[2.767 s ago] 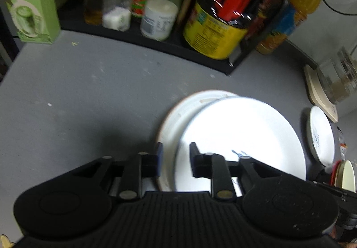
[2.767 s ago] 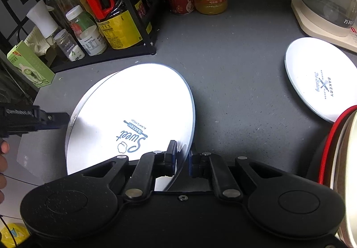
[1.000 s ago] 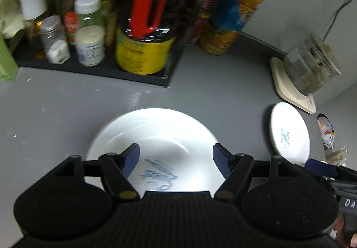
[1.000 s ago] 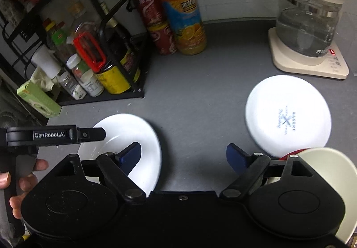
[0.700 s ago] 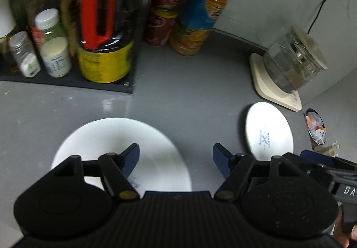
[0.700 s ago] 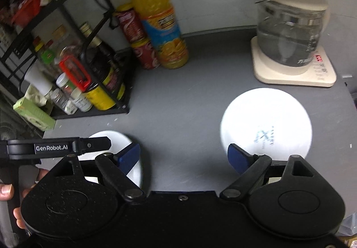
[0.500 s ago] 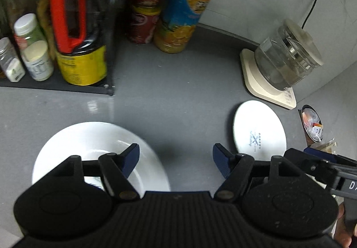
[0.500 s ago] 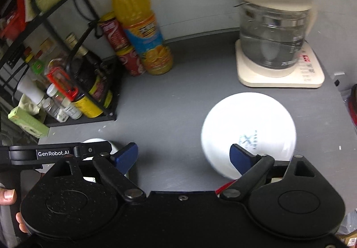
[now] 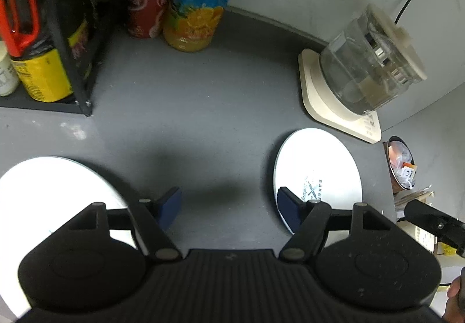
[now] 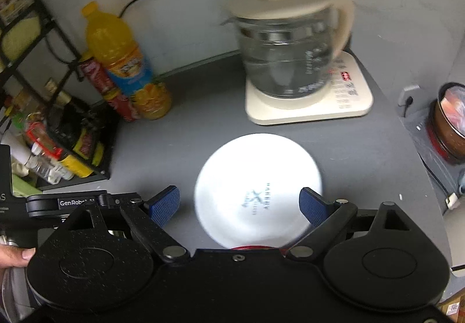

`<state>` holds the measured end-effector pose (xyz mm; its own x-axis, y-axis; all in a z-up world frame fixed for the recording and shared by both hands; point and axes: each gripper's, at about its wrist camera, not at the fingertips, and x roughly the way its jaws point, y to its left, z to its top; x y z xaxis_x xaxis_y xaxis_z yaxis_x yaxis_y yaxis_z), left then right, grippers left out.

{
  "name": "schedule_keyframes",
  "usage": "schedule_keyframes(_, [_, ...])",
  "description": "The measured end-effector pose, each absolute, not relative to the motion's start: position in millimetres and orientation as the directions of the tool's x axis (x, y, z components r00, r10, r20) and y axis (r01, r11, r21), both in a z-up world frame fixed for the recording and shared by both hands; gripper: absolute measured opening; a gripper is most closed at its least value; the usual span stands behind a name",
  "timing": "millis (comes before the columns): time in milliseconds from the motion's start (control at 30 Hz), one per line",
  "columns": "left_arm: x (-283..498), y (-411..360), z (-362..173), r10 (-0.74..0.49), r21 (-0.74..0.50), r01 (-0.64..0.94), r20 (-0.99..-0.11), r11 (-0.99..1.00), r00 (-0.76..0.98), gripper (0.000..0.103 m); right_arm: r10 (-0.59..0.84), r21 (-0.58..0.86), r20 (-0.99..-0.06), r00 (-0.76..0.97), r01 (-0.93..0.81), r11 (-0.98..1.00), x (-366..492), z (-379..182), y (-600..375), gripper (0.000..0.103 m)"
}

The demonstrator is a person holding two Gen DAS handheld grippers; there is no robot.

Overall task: Organize plates and bowls
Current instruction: 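Move both tools to the small white 'BAKERY' plate, then close both tools on the rim of the 'BAKERY' plate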

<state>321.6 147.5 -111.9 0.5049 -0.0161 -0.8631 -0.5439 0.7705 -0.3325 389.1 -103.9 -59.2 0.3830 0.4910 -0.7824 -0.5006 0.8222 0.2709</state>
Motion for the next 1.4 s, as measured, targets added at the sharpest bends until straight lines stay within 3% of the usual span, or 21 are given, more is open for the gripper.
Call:
schedule_keyframes(267, [349,129,-128,-0.034,-0.354,-0.547,-0.86,0.758,0.509,0.069,0.479,0.3,-0.818,0.317,-0.476,0.827,422,-85,-126,0.087])
schedule_keyframes(433, [362,122,-144,-0.044,-0.362,-0.564,-0.866,0.742,0.499,0.065,0.477,0.329,-0.84,0.259,-0.456,0.827,443,-107,-136,0.071])
schedule_keyframes(600, [372,118,-162,-0.051,-0.366,-0.59,-0.875,0.72,0.481,0.054,0.467,0.339,-0.86,0.204,-0.455,0.824,461,-131,-137,0.061])
schedule_keyframes(867, [383,114,-183,-0.062,-0.369,-0.624,-0.888,0.689,0.456,0.037,0.447,0.331,-0.881,0.153,-0.475,0.815,480,-162,-131,0.055])
schedule_keyframes(1267, [394,108,-192,-0.073,-0.383,-0.631,-0.886,0.675,0.459,0.019,0.46,0.349,-0.881,0.108,-0.508,0.788,492,-181,-122,0.035])
schedule_keyframes(1333, [396,107,-192,-0.084,-0.394,-0.627,-0.882,0.672,0.464,0.013,0.467,0.356,-0.878,0.105,-0.51,0.783,493,-181,-120,0.024])
schedule_keyframes(1400, [397,105,-193,-0.085,-0.395,-0.624,-0.881,0.675,0.465,0.011,0.472,0.363,-0.876,0.101,-0.506,0.782,494,-182,-119,0.025])
